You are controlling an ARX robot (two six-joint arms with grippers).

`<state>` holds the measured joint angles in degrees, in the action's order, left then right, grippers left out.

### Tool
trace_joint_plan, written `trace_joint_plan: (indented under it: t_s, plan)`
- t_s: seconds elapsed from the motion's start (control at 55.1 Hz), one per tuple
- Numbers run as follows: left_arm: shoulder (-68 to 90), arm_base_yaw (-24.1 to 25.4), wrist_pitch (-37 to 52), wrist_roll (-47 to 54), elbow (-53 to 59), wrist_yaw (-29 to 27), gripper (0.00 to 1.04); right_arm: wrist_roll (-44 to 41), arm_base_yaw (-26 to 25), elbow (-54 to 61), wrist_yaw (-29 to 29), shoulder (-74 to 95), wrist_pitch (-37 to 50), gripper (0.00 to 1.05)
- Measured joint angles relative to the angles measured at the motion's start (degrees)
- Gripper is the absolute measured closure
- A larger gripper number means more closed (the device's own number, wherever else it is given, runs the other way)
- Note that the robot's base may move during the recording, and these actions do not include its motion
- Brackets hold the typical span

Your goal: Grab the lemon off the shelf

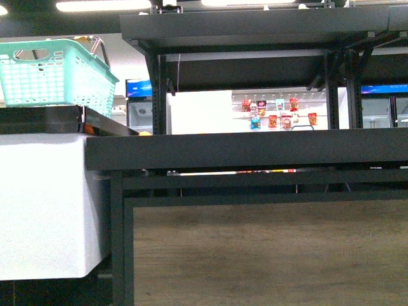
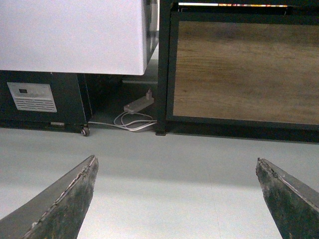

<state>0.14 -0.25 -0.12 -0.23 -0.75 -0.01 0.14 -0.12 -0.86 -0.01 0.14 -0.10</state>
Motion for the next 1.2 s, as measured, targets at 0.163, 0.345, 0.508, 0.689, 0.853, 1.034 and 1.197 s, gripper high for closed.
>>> trace_joint_plan:
  t_s: [0.163, 0.345, 0.508, 0.689, 0.853, 1.034, 1.197]
  plan:
    - [0.00, 0.00, 0.00, 0.00, 0.00, 0.00, 0.08, 0.00, 0.00, 0.00, 0.00, 0.00, 0.00, 0.08]
    - [0.00, 0.00, 0.00, 0.00, 0.00, 0.00, 0.08, 0.00, 0.00, 0.00, 0.00, 0.00, 0.00, 0.08]
    - [0.00, 0.00, 0.00, 0.00, 0.00, 0.00, 0.08, 0.00, 0.00, 0.00, 0.00, 0.00, 0.00, 0.08]
    - [0.00, 0.00, 0.00, 0.00, 0.00, 0.00, 0.08, 0.00, 0.00, 0.00, 0.00, 0.00, 0.00, 0.08]
    - [0.00, 0.00, 0.00, 0.00, 0.00, 0.00, 0.08, 0.00, 0.00, 0.00, 0.00, 0.00, 0.00, 0.08]
    - [0.00, 0.00, 0.00, 0.00, 0.00, 0.00, 0.08, 0.00, 0.00, 0.00, 0.00, 0.00, 0.00, 0.08]
    - [0.00, 0.00, 0.00, 0.00, 0.00, -0.02, 0.08, 0.00, 0.00, 0.00, 0.00, -0.02, 0.00, 0.08]
